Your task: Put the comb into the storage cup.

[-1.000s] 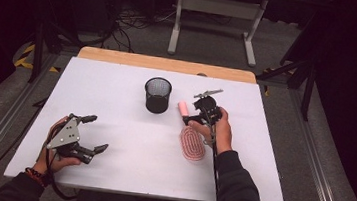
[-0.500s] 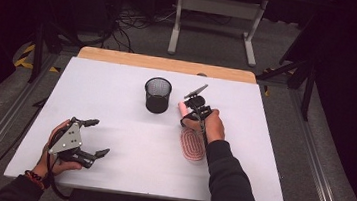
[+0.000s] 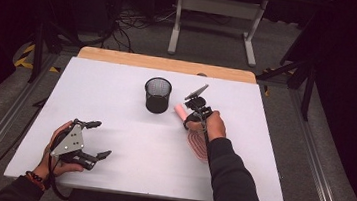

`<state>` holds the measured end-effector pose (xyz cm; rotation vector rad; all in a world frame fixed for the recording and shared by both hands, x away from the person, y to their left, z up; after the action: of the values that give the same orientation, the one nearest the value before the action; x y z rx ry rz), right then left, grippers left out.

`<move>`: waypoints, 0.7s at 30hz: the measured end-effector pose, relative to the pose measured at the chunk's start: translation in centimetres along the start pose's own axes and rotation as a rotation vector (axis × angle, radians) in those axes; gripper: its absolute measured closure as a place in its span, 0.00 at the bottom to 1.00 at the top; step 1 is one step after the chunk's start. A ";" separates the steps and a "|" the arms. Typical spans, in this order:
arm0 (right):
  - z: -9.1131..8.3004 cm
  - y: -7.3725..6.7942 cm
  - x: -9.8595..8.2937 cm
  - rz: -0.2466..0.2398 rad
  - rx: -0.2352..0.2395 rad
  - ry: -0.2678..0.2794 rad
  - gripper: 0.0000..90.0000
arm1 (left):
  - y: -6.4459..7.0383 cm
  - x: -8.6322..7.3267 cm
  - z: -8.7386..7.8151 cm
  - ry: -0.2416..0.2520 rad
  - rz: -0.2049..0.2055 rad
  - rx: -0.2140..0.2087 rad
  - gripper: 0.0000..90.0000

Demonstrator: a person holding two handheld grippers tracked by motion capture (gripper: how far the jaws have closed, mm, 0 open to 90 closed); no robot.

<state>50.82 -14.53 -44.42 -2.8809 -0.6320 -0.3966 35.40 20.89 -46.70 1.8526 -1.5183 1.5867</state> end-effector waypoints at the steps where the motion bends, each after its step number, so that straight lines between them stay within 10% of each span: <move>1: -0.1 -0.1 -0.1 -0.005 0.010 -0.002 0.78 | 0.0 0.1 0.1 -0.001 0.004 0.003 0.07; 4: -0.7 -0.1 -0.2 -0.019 0.028 0.014 0.78 | 0.1 0.6 0.4 0.000 0.032 0.005 0.10; 12: -3.1 -1.6 -0.6 -0.100 0.188 -0.008 0.78 | 1.1 4.4 3.4 -0.034 0.293 0.043 0.20; 21: -3.9 -7.1 -1.2 -0.313 0.220 -0.117 0.79 | 2.6 8.7 7.8 -0.034 0.526 0.105 0.23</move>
<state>45.88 -9.43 -40.33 -2.6131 -1.0804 -0.1826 36.35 9.45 -43.26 1.6153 -2.1005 1.8851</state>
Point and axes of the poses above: each handheld gripper's, and its own axes: z roughly forward along the jaws, x roughly out of its top, y roughly to its right, the point moved 2 cm from there along z, roughly forward along the jaws, and after that the axes turned 8 degrees about z, right-handed, at the moved point
